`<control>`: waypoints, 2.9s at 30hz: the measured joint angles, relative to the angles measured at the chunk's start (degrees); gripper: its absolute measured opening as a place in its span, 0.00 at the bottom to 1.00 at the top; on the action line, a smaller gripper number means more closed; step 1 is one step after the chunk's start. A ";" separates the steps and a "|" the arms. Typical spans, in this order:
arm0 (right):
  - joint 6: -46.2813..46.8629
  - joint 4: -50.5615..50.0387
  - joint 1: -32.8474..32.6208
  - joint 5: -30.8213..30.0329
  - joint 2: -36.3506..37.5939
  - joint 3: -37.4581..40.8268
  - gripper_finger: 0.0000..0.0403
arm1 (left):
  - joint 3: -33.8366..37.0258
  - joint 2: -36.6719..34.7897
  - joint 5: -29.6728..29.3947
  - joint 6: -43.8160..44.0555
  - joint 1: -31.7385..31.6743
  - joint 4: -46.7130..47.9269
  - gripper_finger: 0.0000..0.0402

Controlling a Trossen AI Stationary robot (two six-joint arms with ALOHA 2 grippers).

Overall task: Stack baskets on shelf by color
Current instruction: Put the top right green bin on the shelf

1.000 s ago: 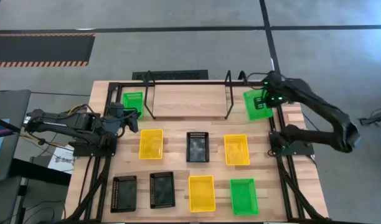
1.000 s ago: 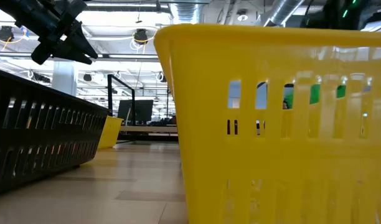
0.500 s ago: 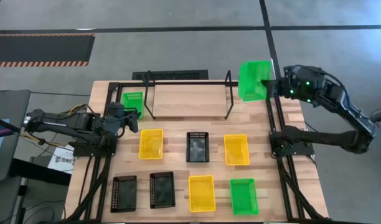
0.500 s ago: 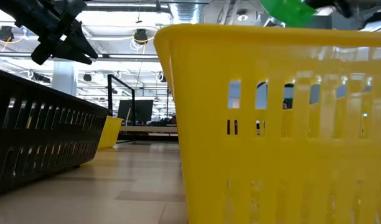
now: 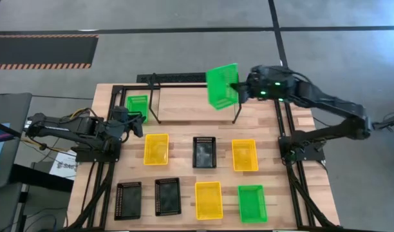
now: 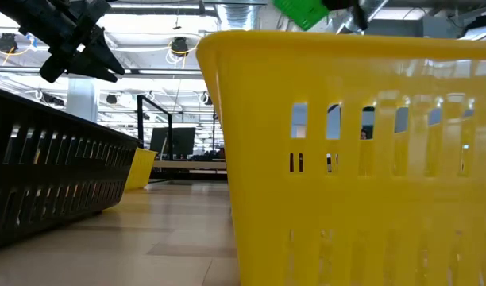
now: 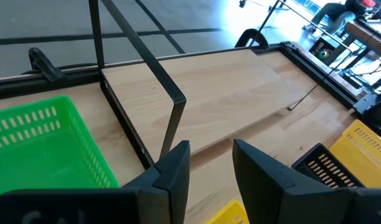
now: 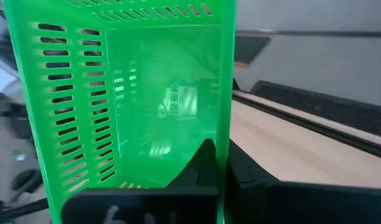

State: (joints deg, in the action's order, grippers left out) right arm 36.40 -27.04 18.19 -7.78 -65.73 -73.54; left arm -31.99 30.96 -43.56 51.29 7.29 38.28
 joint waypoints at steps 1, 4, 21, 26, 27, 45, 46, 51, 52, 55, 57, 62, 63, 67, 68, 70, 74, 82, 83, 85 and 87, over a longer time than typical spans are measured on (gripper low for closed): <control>0.75 -0.08 -0.18 -0.32 -2.27 -1.51 0.01 | 0.00 0.00 0.36 -0.04 0.00 0.00 0.27; 1.65 -2.73 -0.21 -1.36 -9.24 -8.08 0.01 | 0.00 0.00 2.38 -1.00 0.00 0.00 0.27; 11.59 -54.56 -3.00 -14.75 -44.42 -56.58 0.01 | 0.00 0.02 4.01 -4.05 0.00 0.02 0.27; 17.69 -60.07 -3.62 -14.72 -48.87 -55.53 0.01 | 0.00 0.02 4.00 -4.70 0.00 0.02 0.27; 18.00 -60.27 -3.50 -14.72 -49.55 -55.53 0.01 | 0.00 0.02 4.10 -4.72 0.00 0.02 0.27; 5.39 -59.22 6.36 -6.91 -51.43 -55.56 0.01 | 0.00 0.02 6.17 -5.18 0.02 0.09 0.27; 4.45 -60.80 7.83 -6.45 -51.05 -55.50 0.01 | 0.00 0.02 6.17 -5.18 0.00 0.18 0.27; 0.52 -62.36 14.67 -6.46 -44.95 -55.50 0.01 | 0.00 0.01 6.19 -4.68 0.00 1.13 0.27; -0.05 -61.81 15.65 -6.44 -43.42 -55.59 0.01 | 0.00 0.00 6.12 -4.24 0.00 1.33 0.27; -0.91 -61.41 18.18 -7.05 -38.80 -55.58 0.01 | 0.00 0.02 4.48 -2.36 0.02 1.46 0.27; -1.14 -61.99 19.39 -8.88 -35.76 -55.57 0.01 | 0.00 0.01 3.19 -0.55 0.02 1.63 0.27; -3.60 -62.87 20.68 -10.76 -26.28 -50.57 0.01 | 0.00 0.00 2.08 0.48 0.01 1.84 0.27; -2.92 -62.91 20.51 -11.90 -23.56 -48.09 0.01 | 0.00 0.02 2.03 0.50 0.00 1.84 0.27; 3.89 -62.49 20.49 -13.11 -9.85 -33.25 0.01 | 0.00 0.02 1.27 0.48 0.00 1.84 0.27; 6.21 -61.74 20.49 -13.29 -5.84 -29.00 0.01 | 0.00 0.00 1.11 0.48 -0.02 1.84 0.27; 10.01 -56.96 19.60 -13.25 2.24 -20.55 0.01 | 0.00 0.02 1.10 0.48 -0.20 1.82 0.27; 14.35 -36.98 13.74 -11.55 13.51 -4.73 0.01 | 0.00 0.02 1.12 0.50 -0.83 1.81 0.27; 17.59 -6.05 7.43 -2.48 7.14 13.60 0.01 | 0.00 0.01 1.76 0.53 -1.57 1.77 0.27; 17.78 -4.98 7.63 -1.35 4.89 13.80 0.01 | 0.00 0.02 1.76 0.50 -1.57 1.79 0.27; 18.72 -2.22 8.10 0.75 0.52 13.82 0.01 | 0.00 0.00 1.78 0.50 -1.57 1.79 0.27; 19.65 1.07 9.02 2.63 -2.60 13.80 0.01 | 0.00 0.00 2.32 0.48 -1.57 1.80 0.27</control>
State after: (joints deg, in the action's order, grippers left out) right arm 56.06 -25.97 27.21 -5.15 -68.33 -59.74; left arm -31.99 30.96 -41.24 51.77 5.72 40.08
